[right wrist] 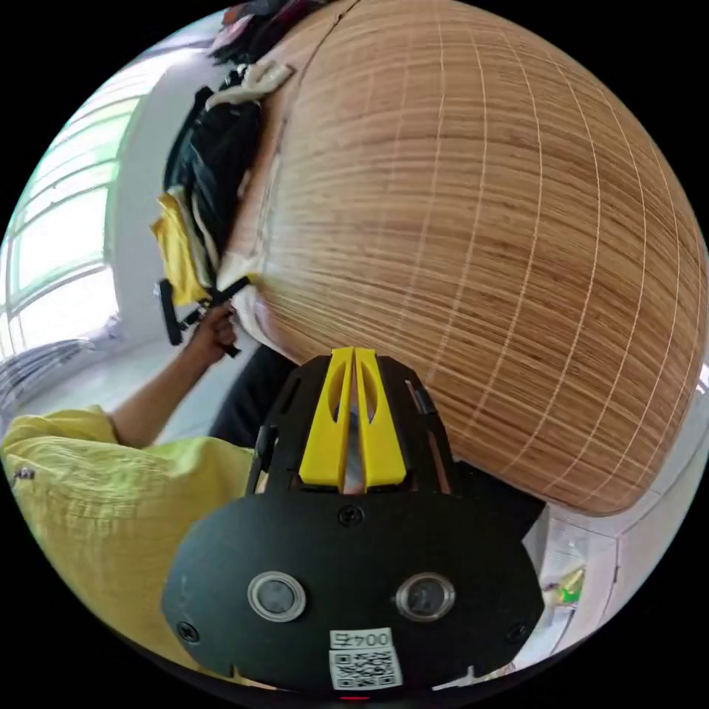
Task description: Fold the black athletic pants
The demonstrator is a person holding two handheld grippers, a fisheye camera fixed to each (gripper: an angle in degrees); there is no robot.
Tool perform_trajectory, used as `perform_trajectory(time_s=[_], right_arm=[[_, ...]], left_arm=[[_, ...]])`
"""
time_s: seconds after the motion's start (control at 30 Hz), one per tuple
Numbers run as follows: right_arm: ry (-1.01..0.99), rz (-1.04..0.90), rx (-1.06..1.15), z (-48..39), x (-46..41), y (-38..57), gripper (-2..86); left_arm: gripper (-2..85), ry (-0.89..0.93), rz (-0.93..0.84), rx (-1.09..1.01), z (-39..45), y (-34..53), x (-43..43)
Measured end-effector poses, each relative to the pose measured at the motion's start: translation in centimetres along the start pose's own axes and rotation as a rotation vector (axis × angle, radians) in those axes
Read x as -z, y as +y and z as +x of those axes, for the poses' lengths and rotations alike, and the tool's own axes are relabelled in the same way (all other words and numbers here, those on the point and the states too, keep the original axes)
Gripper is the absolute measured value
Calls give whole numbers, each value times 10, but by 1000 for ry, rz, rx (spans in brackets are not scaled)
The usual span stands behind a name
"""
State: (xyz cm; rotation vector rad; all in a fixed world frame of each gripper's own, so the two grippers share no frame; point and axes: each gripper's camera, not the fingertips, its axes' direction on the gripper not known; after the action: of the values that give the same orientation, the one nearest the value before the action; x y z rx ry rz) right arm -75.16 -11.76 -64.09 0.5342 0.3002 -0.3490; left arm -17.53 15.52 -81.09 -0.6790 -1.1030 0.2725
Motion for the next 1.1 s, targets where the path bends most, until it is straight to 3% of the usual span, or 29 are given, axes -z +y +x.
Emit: perform_trajectory(time_s=[0.27, 0.6, 0.83, 1.1], right_arm=[[105, -13, 159, -127, 32, -36, 31], [136, -19, 344, -296, -41, -108, 59], [18, -62, 461, -317, -63, -111, 64], [-202, -166, 573, -253, -85, -101, 71]], left_arm=[[5, 215, 156, 129, -113, 31, 146], [5, 172, 111, 188, -256, 95, 262], [4, 105, 109, 350, -278, 153, 348], [5, 46, 166, 570, -221, 244, 438]])
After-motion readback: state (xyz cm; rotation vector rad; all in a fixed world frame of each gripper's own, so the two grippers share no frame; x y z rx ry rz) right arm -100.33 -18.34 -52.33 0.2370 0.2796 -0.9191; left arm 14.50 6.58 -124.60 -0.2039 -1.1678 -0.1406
